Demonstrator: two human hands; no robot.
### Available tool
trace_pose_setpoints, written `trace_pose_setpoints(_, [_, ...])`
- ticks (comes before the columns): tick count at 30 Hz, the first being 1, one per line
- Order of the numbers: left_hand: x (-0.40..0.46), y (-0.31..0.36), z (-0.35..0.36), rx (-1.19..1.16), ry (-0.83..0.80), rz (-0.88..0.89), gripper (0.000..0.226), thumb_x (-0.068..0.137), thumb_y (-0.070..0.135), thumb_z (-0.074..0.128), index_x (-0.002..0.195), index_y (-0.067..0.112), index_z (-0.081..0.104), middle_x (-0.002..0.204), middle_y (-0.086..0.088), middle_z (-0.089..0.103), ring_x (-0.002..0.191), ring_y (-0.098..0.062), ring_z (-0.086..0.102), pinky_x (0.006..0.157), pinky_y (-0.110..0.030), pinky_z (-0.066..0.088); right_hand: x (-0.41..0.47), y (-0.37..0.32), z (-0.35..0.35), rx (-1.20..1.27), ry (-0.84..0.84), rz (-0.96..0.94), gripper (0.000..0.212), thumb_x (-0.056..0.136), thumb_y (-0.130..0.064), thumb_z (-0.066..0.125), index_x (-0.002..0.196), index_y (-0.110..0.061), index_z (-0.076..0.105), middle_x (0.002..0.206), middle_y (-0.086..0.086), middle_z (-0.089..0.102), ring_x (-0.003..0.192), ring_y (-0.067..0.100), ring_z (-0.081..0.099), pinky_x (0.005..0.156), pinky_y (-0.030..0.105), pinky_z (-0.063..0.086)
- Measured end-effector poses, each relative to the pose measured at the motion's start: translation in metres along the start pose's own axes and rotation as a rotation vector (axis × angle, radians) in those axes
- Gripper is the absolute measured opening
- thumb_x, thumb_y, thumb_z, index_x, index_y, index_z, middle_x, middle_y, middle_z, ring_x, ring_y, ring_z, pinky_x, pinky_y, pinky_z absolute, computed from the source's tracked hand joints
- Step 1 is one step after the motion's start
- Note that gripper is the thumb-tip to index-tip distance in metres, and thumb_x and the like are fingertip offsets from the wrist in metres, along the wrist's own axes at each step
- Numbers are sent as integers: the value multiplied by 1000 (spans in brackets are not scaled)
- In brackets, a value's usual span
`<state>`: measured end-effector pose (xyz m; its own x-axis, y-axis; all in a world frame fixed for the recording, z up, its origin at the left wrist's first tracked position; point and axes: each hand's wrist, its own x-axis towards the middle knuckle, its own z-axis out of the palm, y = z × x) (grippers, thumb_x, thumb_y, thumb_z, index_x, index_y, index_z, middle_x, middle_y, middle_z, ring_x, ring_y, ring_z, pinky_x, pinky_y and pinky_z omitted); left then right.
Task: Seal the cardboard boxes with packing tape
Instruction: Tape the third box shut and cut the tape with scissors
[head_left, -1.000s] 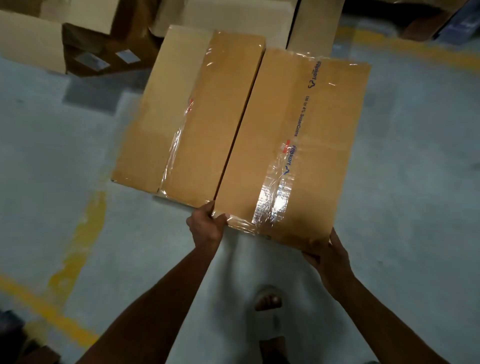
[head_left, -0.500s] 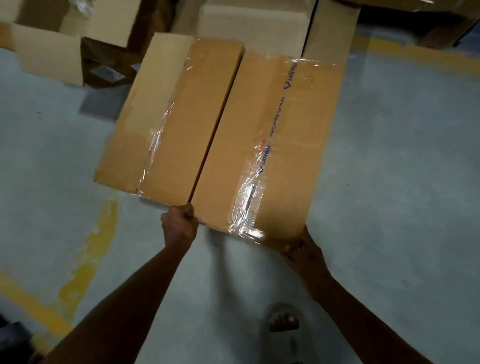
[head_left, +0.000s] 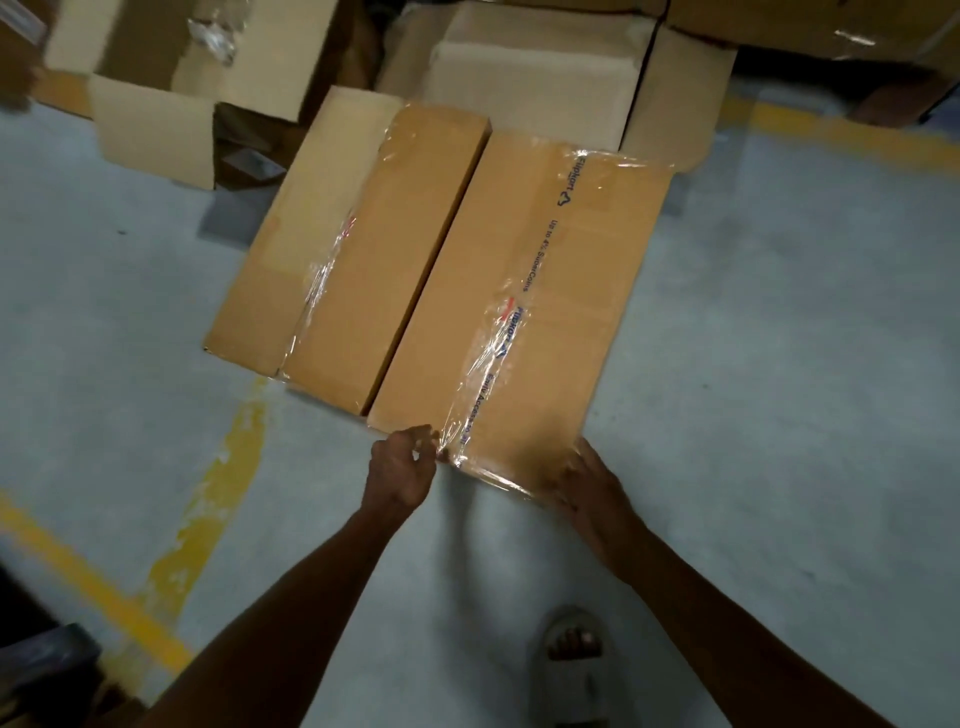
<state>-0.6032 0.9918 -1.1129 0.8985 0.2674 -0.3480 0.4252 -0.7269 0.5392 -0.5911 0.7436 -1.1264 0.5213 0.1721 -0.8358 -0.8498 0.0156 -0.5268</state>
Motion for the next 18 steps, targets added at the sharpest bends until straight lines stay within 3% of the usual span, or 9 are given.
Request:
trace_pose_setpoints(3, [-15,41,-7,-34,-32,49,35,102,35,50,100,11,76,85,3,76,72,-8,70,69,-26,56,-23,-36,-9,-244,19,-99,46,106,-20,51,152,-22,43,154,4,48,134,23,51,108,38,45])
trace_pose_setpoints(5, [-25,72,-12,16,-72,85,39,105,37,45,90,11,71,75,-1,69,66,-18,65,61,-29,48,-44,-61,-17,-498,60,-234,42,107,-25,50,148,-15,49,152,8,50,138,25,49,108,29,37])
trace_pose_setpoints(8, [-34,125,-20,13,-135,158,43,105,40,41,81,11,63,67,-3,60,63,-26,60,60,-33,45,-80,-101,-39,-704,116,-348,41,109,-27,45,145,-7,51,142,18,57,134,33,50,105,30,35])
trace_pose_setpoints(14, [-33,277,-27,-22,-215,313,50,101,46,38,103,9,72,83,-9,73,74,-27,66,69,-33,49,-149,-188,-118,-803,223,-481,45,109,-34,40,147,-10,48,146,17,53,137,30,46,111,32,32])
trace_pose_setpoints(18, [-32,415,-34,-78,-186,433,51,103,50,37,99,10,69,79,-4,69,74,-27,64,68,-34,47,-204,-263,-198,-782,337,-523,47,108,-43,40,146,-17,49,146,17,53,137,33,47,115,37,34])
